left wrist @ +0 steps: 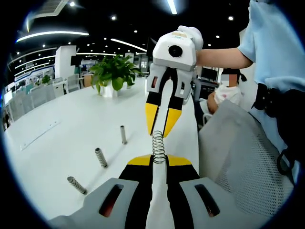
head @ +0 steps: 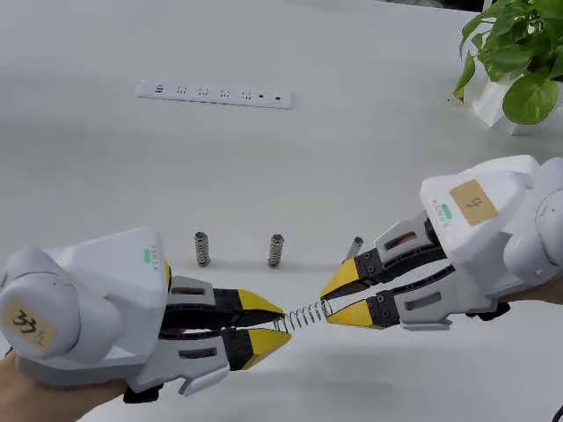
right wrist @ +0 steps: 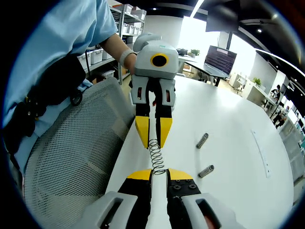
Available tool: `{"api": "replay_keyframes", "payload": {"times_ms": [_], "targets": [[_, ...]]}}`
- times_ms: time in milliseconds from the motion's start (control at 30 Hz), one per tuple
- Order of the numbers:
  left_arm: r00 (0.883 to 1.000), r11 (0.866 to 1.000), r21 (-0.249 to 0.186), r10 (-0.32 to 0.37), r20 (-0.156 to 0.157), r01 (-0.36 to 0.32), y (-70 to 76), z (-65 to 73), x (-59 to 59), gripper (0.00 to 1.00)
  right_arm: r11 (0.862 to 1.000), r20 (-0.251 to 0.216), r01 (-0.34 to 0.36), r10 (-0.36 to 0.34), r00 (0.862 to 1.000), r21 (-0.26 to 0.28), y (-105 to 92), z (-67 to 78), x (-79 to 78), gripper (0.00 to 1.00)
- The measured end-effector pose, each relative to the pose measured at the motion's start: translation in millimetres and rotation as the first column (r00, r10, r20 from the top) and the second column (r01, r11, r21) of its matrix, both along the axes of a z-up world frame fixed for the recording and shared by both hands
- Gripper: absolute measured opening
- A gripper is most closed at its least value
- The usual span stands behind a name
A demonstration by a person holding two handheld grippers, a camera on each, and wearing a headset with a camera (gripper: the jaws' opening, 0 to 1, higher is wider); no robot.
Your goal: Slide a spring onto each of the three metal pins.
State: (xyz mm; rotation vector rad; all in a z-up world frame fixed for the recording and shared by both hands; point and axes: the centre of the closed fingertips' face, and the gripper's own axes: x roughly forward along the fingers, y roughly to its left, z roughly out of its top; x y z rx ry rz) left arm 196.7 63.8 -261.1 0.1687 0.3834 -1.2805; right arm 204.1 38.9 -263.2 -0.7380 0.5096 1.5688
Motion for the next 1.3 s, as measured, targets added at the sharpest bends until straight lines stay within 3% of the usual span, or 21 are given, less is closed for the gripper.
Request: {"api": "replay_keyframes", "payload": {"times_ms": [167,667,1300], "targets": [[1.000,1.000,-0.002,-0.007,0.006,0.007,-0.2,1.2,-0.5,0.06,1.000,-0.017,0.004,-0.004,1.000,-0.001,-1.9,-2.0,-0.9,0.13],[1.000,1.000,-0.004,-0.026,-0.002,0.026,-2.2,-0.3,-2.2,0.06,1.000,-0.028,-0.015,0.015,0.999,0.007,-0.8,-0.4,-4.9,0.07],[0.999,1.000,0.027,-0.013,-0.046,0.014,-6.5,-16.5,0.8,0.06,1.000,0.003,-0.021,0.021,1.000,0.008,7.6,11.4,-4.9,0.06]]}}
